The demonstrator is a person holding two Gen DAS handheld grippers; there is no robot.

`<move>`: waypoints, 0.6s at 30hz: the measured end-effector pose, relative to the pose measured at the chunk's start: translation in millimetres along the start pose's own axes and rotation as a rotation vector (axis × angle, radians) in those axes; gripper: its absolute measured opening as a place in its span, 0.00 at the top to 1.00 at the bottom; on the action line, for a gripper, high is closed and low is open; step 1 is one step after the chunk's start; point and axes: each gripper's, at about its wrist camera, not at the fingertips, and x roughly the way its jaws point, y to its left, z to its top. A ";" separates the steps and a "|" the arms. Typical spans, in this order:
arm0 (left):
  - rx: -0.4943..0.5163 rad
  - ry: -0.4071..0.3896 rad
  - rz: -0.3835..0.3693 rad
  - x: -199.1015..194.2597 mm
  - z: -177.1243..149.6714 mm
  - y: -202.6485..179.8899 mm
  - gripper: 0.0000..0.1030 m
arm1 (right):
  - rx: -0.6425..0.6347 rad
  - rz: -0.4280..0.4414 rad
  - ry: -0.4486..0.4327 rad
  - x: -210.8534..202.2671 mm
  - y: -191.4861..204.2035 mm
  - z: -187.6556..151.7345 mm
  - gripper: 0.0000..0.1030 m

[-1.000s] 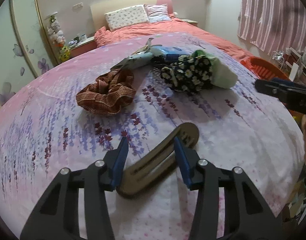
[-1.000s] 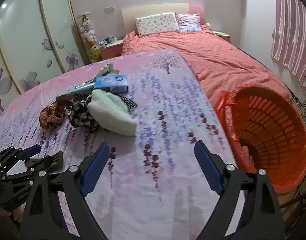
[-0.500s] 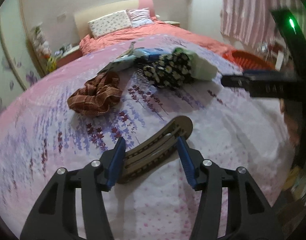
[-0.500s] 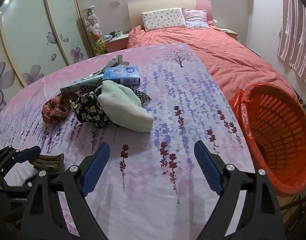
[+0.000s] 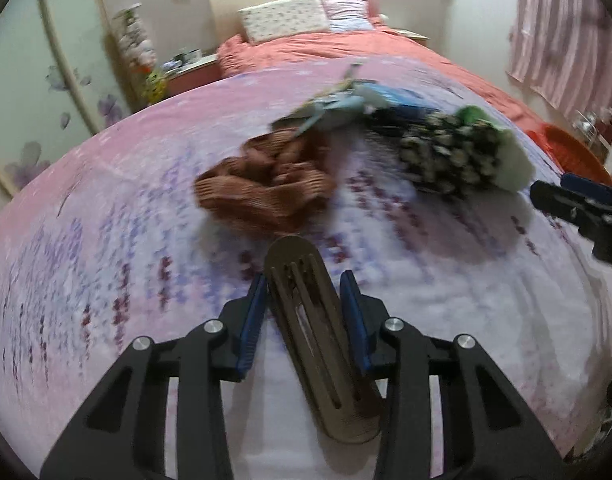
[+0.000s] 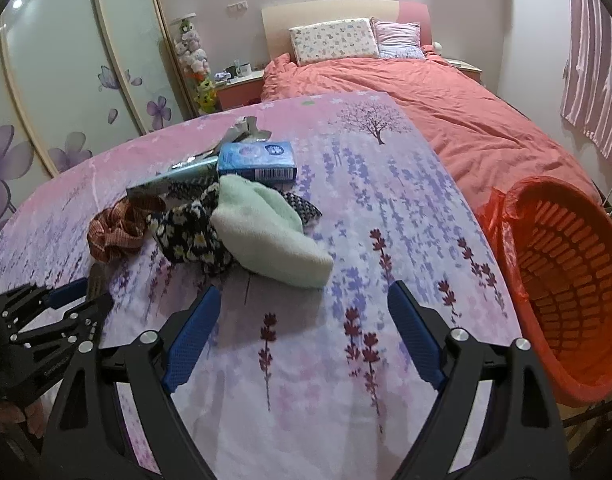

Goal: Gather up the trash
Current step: 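Grasp the dark brown plastic strip with the left tool and lift it, then grasp the pale green knit cloth with the right tool while the left tool holds the strip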

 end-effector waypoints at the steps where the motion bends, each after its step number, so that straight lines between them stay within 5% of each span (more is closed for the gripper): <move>1: -0.010 -0.001 -0.002 -0.8 -1.8 4.5 0.63 | 0.002 0.003 -0.002 0.7 0.3 1.6 0.21; 7: -0.095 -0.006 -0.002 -3.8 -11.0 32.5 0.62 | -0.014 -0.015 -0.013 21.6 13.2 19.1 0.31; 10: -0.113 -0.014 0.000 -6.0 -14.6 37.7 0.62 | -0.015 -0.004 0.023 31.4 16.0 21.8 0.64; 13: -0.115 -0.025 0.002 -7.5 -18.1 38.9 0.62 | -0.016 0.009 0.017 24.1 13.1 14.2 0.83; 18: -0.131 -0.027 -0.006 -7.2 -15.9 40.6 0.63 | 0.028 0.009 -0.027 -1.2 -7.9 5.7 0.87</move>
